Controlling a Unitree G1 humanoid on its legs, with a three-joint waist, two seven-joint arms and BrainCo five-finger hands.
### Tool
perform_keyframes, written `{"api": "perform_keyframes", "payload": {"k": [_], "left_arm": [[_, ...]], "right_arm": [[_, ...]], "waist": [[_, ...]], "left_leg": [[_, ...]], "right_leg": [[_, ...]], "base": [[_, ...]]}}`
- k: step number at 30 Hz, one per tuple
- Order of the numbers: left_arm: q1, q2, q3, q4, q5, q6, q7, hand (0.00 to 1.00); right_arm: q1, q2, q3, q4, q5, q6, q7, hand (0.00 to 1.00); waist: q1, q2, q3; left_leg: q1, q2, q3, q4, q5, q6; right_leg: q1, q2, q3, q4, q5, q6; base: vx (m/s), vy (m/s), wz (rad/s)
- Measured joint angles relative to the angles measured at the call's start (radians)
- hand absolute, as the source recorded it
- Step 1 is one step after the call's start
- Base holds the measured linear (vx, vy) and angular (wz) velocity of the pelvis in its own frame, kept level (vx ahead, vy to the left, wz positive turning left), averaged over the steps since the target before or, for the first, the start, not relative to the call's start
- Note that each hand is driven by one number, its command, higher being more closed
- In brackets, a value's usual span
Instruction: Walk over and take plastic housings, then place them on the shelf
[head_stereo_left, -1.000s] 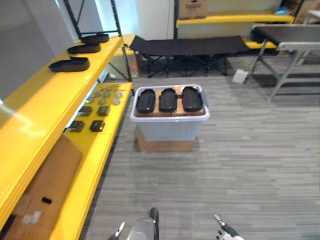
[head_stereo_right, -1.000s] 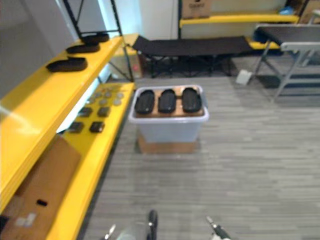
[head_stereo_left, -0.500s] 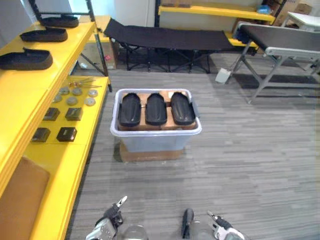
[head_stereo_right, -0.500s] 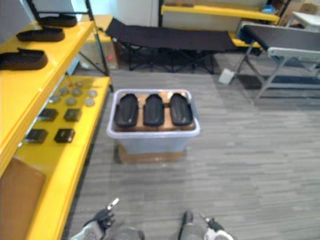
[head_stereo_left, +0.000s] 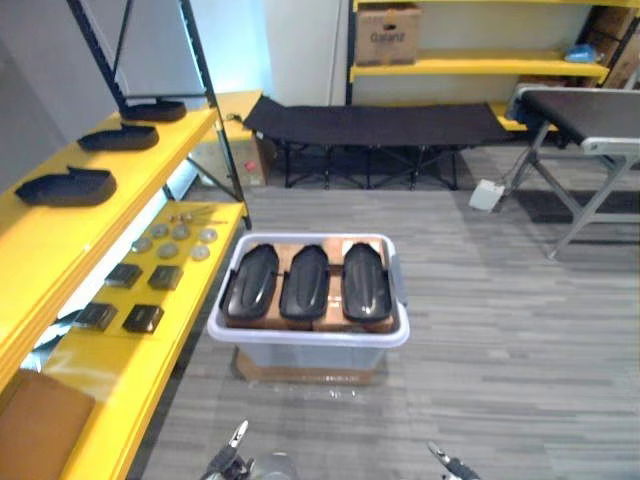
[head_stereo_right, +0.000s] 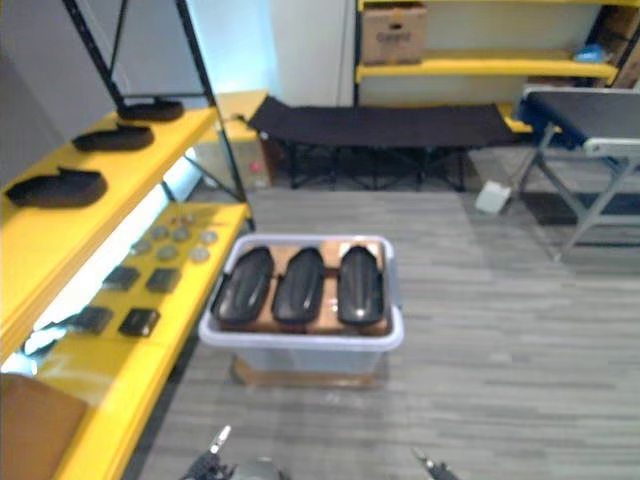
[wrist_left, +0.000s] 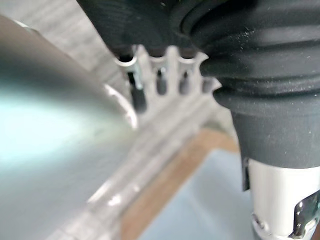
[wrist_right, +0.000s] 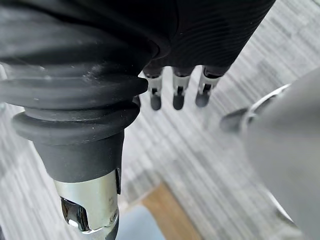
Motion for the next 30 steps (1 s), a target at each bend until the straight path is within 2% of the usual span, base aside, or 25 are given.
{"api": "perform_keyframes", "payload": {"k": [2, 3, 6, 9, 10, 12, 13, 15, 17, 18, 19, 20, 22, 23, 24, 25, 27, 30], "left_arm": [[0.001, 0.028, -0.009, 0.000, 0.010, 0.012, -0.004, 0.00], [0.000, 0.037, -0.023, -0.001, 0.010, 0.016, -0.006, 0.00], [0.005, 0.040, -0.051, -0.008, 0.023, 0.015, -0.007, 0.00], [0.001, 0.044, -0.109, -0.029, 0.055, 0.013, -0.007, 0.00], [-0.001, 0.053, -0.130, -0.039, 0.081, 0.013, -0.006, 0.00], [-0.003, 0.070, -0.171, -0.048, 0.089, 0.008, -0.006, 0.00], [-0.012, 0.082, -0.195, -0.048, 0.094, 0.001, -0.005, 0.00], [-0.025, 0.101, -0.203, -0.047, 0.115, -0.007, 0.004, 0.00], [-0.035, 0.120, -0.231, -0.048, 0.127, -0.009, 0.005, 0.00], [-0.039, 0.122, -0.232, -0.047, 0.133, -0.013, 0.005, 0.00], [-0.040, 0.127, -0.232, -0.047, 0.148, -0.013, 0.004, 0.00], [-0.043, 0.128, -0.234, -0.048, 0.172, -0.012, 0.003, 0.00], [-0.052, 0.125, -0.236, -0.048, 0.203, -0.005, 0.000, 0.00], [-0.054, 0.125, -0.246, -0.052, 0.206, -0.005, -0.003, 0.00], [-0.068, 0.132, -0.263, -0.067, 0.210, -0.001, -0.007, 0.00], [-0.077, 0.133, -0.266, -0.074, 0.218, 0.004, -0.011, 0.00], [-0.136, 0.136, -0.277, -0.092, 0.236, 0.020, -0.030, 0.00], [-0.207, 0.136, -0.302, -0.109, 0.235, 0.016, -0.032, 0.00]], "right_arm": [[0.003, 0.017, 0.018, -0.015, -0.012, -0.044, 0.009, 0.00], [-0.002, 0.013, 0.020, -0.026, -0.038, -0.073, 0.030, 0.00], [-0.003, -0.011, 0.101, -0.076, -0.117, -0.126, 0.105, 0.00], [-0.001, -0.061, 0.368, -0.230, -0.245, -0.205, 0.247, 0.00], [-0.003, -0.077, 0.494, -0.297, -0.311, -0.229, 0.291, 0.00], [-0.039, -0.092, 0.696, -0.410, -0.369, -0.262, 0.360, 0.00], [-0.069, -0.102, 0.839, -0.512, -0.372, -0.276, 0.396, 0.00], [-0.155, -0.098, 1.022, -0.715, -0.330, -0.274, 0.455, 0.00], [-0.245, -0.085, 1.074, -0.878, -0.277, -0.271, 0.484, 0.00], [-0.334, -0.083, 1.064, -0.977, -0.197, -0.237, 0.480, 0.00], [-0.380, -0.085, 1.040, -1.014, -0.163, -0.227, 0.475, 0.00], [-0.477, -0.092, 0.968, -1.070, -0.109, -0.204, 0.434, 0.00], [-0.614, -0.101, 0.816, -1.107, -0.030, -0.174, 0.311, 0.00], [-0.691, -0.107, 0.709, -1.112, 0.028, -0.149, 0.210, 0.00], [-0.766, -0.111, 0.610, -1.112, 0.064, -0.124, 0.119, 0.00], [-0.798, -0.117, 0.569, -1.112, 0.069, -0.113, 0.079, 0.00], [-0.906, -0.184, 0.472, -1.097, 0.035, -0.086, -0.060, 0.00], [-0.928, -0.251, 0.413, -1.050, 0.026, -0.058, -0.149, 0.00]], "waist": [[-0.002, -0.035, 0.010], [0.000, -0.041, 0.014], [0.000, -0.038, 0.014], [-0.006, -0.036, 0.012], [-0.007, -0.037, 0.013], [-0.004, -0.046, 0.014], [0.001, -0.059, 0.018], [0.028, -0.092, 0.021], [0.042, -0.122, 0.016], [0.047, -0.134, 0.022], [0.049, -0.137, 0.021], [0.050, -0.138, 0.020], [0.049, -0.136, 0.029], [0.051, -0.126, 0.038], [0.052, -0.129, 0.055], [0.052, -0.131, 0.064], [0.050, -0.130, 0.121], [0.050, -0.121, 0.225]], "left_leg": [[0.017, -0.035, 0.002, -0.055, 0.016, 0.005], [0.025, -0.048, 0.004, -0.073, 0.017, 0.007], [0.054, -0.074, 0.003, -0.115, 0.023, 0.013], [0.089, -0.105, -0.011, -0.214, 0.066, 0.021], [0.099, -0.111, -0.030, -0.248, 0.081, 0.024], [0.099, -0.112, -0.061, -0.275, 0.095, 0.025], [0.096, -0.112, -0.080, -0.279, 0.096, 0.026], [0.091, -0.112, -0.086, -0.278, 0.096, 0.026], [0.077, -0.113, -0.089, -0.278, 0.096, 0.026], [0.079, -0.111, -0.089, -0.275, 0.098, 0.029], [0.079, -0.110, -0.089, -0.274, 0.099, 0.030], [0.081, -0.107, -0.091, -0.271, 0.101, 0.034], [0.079, -0.107, -0.108, -0.247, 0.097, 0.042], [0.075, -0.108, -0.114, -0.240, 0.094, 0.046], [0.060, -0.109, -0.118, -0.228, 0.090, 0.051], [0.038, -0.110, -0.122, -0.214, 0.088, 0.053], [-0.074, -0.105, -0.137, -0.165, 0.083, 0.056], [-0.140, -0.104, -0.143, -0.131, 0.089, 0.057]], "right_leg": [[-0.001, -0.030, -0.006, -0.007, -0.013, 0.018], [0.000, -0.041, -0.007, -0.006, -0.018, 0.025], [0.003, -0.062, -0.010, 0.000, -0.026, 0.037], [0.001, -0.072, -0.029, 0.002, -0.033, 0.047], [0.002, -0.072, -0.047, 0.005, -0.033, 0.047], [0.001, -0.069, -0.071, 0.016, -0.033, 0.047], [0.002, -0.067, -0.091, 0.021, -0.033, 0.047], [-0.001, -0.067, -0.094, 0.026, -0.033, 0.047], [-0.016, -0.068, -0.093, 0.031, -0.030, 0.043], [-0.014, -0.066, -0.092, 0.032, -0.020, 0.031], [-0.014, -0.064, -0.092, 0.032, -0.013, 0.027], [-0.011, -0.062, -0.092, 0.032, 0.004, 0.013], [0.003, -0.060, -0.093, 0.029, 0.026, 0.006], [0.002, -0.060, -0.091, 0.033, 0.032, 0.003], [-0.007, -0.062, -0.091, 0.038, 0.032, 0.003], [-0.021, -0.062, -0.091, 0.040, 0.032, 0.003], [-0.118, -0.062, -0.088, 0.072, 0.031, 0.002], [-0.172, -0.064, -0.083, 0.097, 0.022, -0.004]], "base": [[0.27, 0.068, 0.17], [0.18, 0.042, 0.05], [0.12, 0.025, 0.00], [0.09, -0.002, 0.14], [0.07, -0.014, 0.38], [0.05, -0.033, 0.46], [0.03, -0.027, 0.41], [0.02, -0.008, 0.20], [0.01, 0.002, 0.03], [0.00, 0.000, 0.00], [-0.02, 0.049, 0.00], [-0.04, 0.063, 0.08], [-0.05, 0.072, 0.16], [-0.08, 0.072, 0.16], [-0.10, 0.067, 0.14], [-0.15, 0.053, 0.13], [-0.20, 0.049, 0.08], [-0.21, 0.049, 0.05]]}}
